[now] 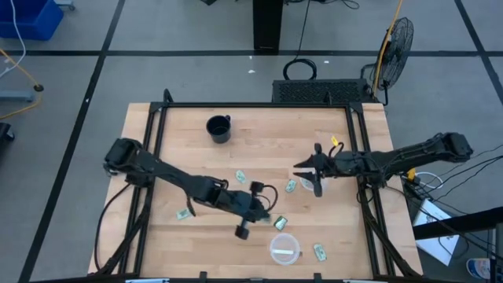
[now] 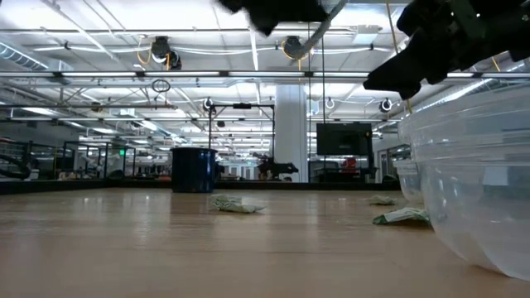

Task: Pick and place items into bin
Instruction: Put the white stevia packet into the bottom bin

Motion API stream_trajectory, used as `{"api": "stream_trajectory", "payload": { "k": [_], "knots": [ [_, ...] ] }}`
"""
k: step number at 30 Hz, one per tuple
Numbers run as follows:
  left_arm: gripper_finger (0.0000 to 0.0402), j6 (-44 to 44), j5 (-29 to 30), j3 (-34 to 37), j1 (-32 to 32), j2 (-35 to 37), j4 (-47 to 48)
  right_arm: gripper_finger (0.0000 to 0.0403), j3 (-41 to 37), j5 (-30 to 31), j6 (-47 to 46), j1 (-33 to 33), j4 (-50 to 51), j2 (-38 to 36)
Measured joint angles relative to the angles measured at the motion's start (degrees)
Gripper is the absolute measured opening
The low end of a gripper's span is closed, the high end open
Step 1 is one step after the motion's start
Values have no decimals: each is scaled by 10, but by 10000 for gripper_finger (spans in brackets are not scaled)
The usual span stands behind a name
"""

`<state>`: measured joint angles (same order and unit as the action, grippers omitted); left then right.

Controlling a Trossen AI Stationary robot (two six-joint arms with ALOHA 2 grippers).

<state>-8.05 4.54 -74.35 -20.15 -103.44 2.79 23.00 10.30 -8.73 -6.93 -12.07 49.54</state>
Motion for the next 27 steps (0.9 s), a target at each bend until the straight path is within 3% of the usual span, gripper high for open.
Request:
{"api": "stream_trajectory", "payload": {
  "k": [9,19,27],
  "knots": [
    [1,8,-61,-8,-21,-80,-253,116,0,4,32,-5,-6,0],
    [1,56,-21,-102,-31,-206,-238,116,0,16,64,-2,-88,0],
    [1,123,9,-108,-44,-231,-161,116,0,15,49,-3,-93,0]
  ]
}}
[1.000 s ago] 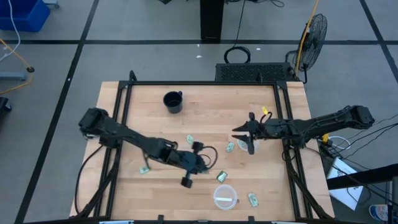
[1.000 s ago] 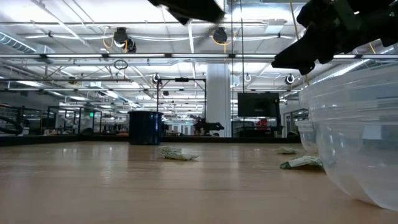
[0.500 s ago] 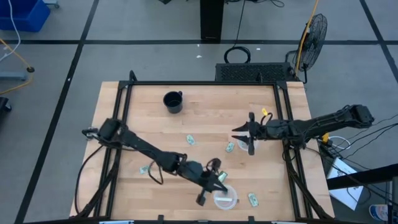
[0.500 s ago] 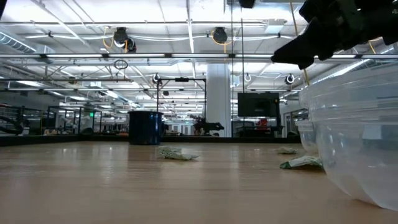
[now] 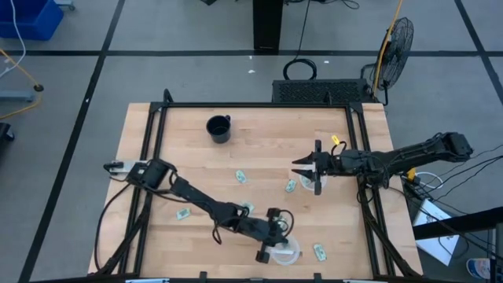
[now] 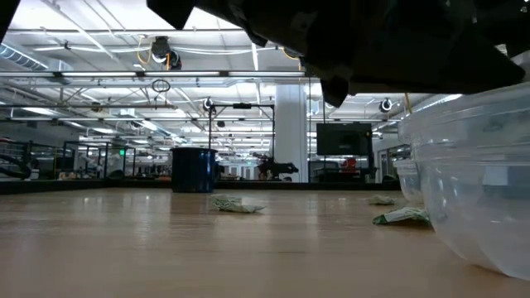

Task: Pick and place items into bin
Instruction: Put the white stevia packet into the bottom bin

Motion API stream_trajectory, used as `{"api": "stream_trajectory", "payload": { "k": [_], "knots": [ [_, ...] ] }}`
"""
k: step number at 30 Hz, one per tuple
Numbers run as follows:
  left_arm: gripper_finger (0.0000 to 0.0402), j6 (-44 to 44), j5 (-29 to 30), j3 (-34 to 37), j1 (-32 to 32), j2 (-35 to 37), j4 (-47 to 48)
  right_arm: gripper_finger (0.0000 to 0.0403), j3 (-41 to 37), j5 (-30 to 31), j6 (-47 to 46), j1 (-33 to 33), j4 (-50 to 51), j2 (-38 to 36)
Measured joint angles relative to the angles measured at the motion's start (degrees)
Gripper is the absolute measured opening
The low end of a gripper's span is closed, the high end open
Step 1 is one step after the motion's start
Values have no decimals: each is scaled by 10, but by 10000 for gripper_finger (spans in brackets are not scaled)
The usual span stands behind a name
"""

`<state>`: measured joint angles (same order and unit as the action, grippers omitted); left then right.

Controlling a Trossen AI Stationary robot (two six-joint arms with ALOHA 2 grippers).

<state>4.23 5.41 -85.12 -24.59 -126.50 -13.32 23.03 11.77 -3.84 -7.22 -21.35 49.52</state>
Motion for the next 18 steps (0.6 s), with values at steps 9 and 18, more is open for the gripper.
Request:
{"api": "stream_trajectory", "payload": {
  "k": [9,18],
  "knots": [
    [24,0,2,0,-8,0,13,116,0,0,-1,0,13,0],
    [82,-28,26,0,-1,6,34,116,0,0,0,0,15,0]
  ]
}}
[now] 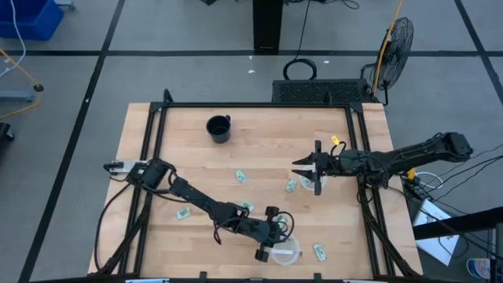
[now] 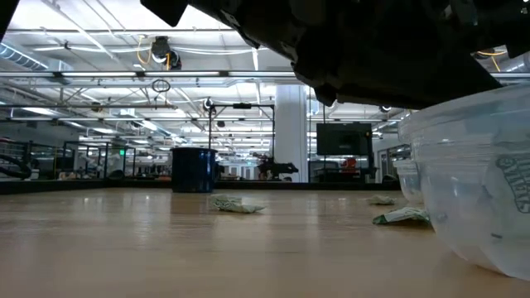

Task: Pick and place items into bin
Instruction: Put the white stevia packet into the bottom bin

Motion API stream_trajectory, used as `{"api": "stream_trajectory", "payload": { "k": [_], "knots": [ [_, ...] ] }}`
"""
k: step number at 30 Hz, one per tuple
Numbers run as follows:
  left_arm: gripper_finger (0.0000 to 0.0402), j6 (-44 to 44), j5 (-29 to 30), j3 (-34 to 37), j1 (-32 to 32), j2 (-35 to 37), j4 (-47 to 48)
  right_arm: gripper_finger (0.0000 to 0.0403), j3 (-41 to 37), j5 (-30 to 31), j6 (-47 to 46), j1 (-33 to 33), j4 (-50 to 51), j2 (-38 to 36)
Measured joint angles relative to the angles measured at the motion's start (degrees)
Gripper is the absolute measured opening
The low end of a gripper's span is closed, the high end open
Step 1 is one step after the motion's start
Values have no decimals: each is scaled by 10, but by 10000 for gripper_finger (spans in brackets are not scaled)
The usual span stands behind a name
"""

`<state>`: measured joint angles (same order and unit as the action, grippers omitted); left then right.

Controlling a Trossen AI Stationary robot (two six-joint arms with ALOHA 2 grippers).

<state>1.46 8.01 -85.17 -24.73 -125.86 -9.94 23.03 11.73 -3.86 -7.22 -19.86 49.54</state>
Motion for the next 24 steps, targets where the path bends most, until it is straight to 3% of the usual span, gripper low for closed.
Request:
{"api": "stream_trajectory", "payload": {
  "k": [5,10,17,21,24],
  "knots": [
    [104,-52,-5,0,-1,60,60,116,0,0,0,0,0,0],
    [108,-73,1,0,-5,187,226,116,0,0,0,0,1,0],
    [108,125,39,3,-7,355,508,116,0,0,-23,0,24,0],
    [108,274,76,41,-21,389,664,116,0,0,-30,0,38,0],
    [108,359,72,102,-42,395,714,116,0,0,-30,0,43,0]
  ]
}}
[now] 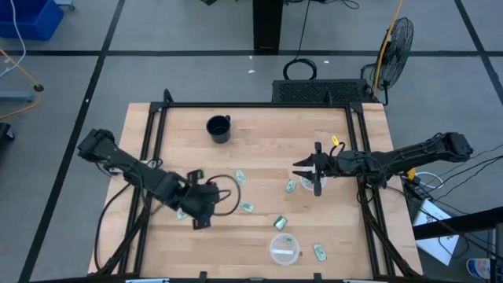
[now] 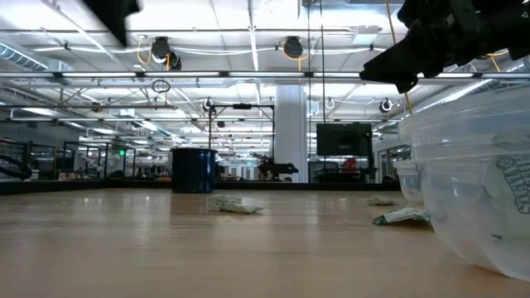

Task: Pick and place items into bin
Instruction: Put the white stevia packet into the bottom bin

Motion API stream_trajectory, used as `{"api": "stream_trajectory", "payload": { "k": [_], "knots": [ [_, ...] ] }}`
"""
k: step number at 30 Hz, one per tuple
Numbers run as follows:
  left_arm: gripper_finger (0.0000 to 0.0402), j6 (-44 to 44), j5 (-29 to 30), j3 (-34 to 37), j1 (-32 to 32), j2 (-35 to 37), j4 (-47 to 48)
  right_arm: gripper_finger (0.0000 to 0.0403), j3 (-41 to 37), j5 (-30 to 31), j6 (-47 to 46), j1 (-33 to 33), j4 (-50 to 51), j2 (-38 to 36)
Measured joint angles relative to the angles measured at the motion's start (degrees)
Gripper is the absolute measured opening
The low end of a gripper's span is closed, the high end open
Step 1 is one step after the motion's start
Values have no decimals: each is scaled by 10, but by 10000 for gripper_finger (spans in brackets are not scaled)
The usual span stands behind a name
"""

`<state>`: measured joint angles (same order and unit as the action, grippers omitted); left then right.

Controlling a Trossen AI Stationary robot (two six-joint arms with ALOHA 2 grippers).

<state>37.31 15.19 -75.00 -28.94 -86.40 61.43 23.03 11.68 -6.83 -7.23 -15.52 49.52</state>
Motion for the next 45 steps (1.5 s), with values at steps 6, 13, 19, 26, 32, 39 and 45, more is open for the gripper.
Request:
{"api": "stream_trajectory", "payload": {
  "k": [6,13,19,26,32,39,45],
  "knots": [
    [108,125,-34,130,-40,0,-12,116,0,0,-1,0,8,0],
    [108,258,-81,229,-71,-1,-17,116,-28,0,-46,0,-17,0],
    [108,281,-87,256,-84,-1,-56,116,-69,0,-44,0,-95,0],
    [108,283,-69,296,-86,-1,-181,116,-85,0,-38,0,-144,0],
    [108,309,-76,316,-86,-4,-186,116,-85,0,5,0,-142,0],
    [108,284,-78,290,-87,-2,-174,116,-85,1,43,0,-134,0],
    [108,243,-74,254,-87,-1,-91,116,-85,2,66,0,-161,0]
  ]
}}
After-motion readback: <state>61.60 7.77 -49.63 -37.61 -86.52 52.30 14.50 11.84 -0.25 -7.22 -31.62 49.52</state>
